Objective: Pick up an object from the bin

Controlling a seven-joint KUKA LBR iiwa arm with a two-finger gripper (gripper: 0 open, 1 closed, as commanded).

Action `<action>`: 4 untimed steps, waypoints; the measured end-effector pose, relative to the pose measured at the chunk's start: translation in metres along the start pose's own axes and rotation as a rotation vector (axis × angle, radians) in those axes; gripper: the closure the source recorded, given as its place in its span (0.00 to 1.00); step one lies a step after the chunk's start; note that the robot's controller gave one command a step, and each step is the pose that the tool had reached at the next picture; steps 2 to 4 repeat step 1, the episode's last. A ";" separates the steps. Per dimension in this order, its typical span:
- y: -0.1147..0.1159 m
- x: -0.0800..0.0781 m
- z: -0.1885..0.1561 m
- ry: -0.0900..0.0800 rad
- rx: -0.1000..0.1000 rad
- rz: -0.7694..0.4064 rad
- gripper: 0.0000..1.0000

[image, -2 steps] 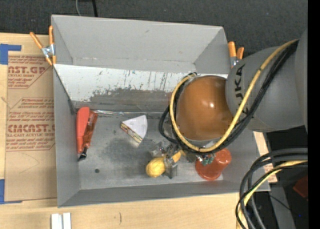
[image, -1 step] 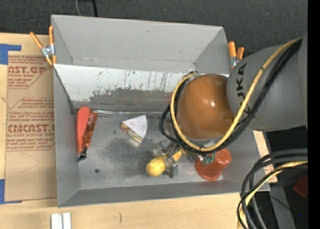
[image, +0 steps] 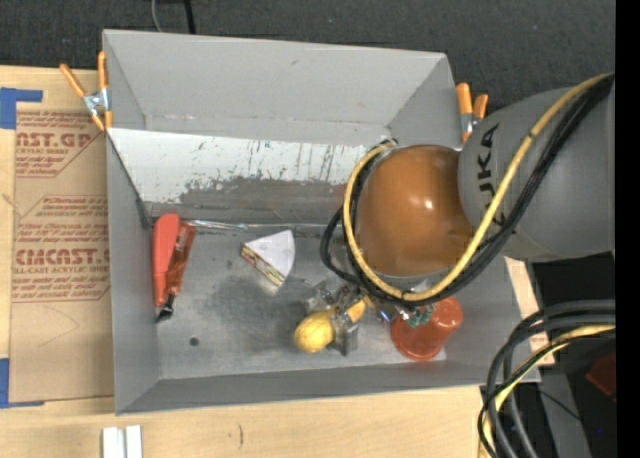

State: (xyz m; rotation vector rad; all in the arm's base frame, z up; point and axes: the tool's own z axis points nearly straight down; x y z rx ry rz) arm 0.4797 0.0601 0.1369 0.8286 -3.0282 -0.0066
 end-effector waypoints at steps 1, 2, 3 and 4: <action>0.000 0.000 -0.013 -0.001 0.000 0.000 1.00; 0.000 0.000 -0.013 -0.001 0.000 0.000 1.00; 0.000 0.000 -0.013 -0.001 0.000 0.000 1.00; 0.000 0.000 -0.013 -0.001 0.000 0.000 1.00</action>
Offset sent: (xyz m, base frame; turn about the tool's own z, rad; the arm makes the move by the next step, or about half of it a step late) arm 0.0000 0.0001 0.0010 0.0000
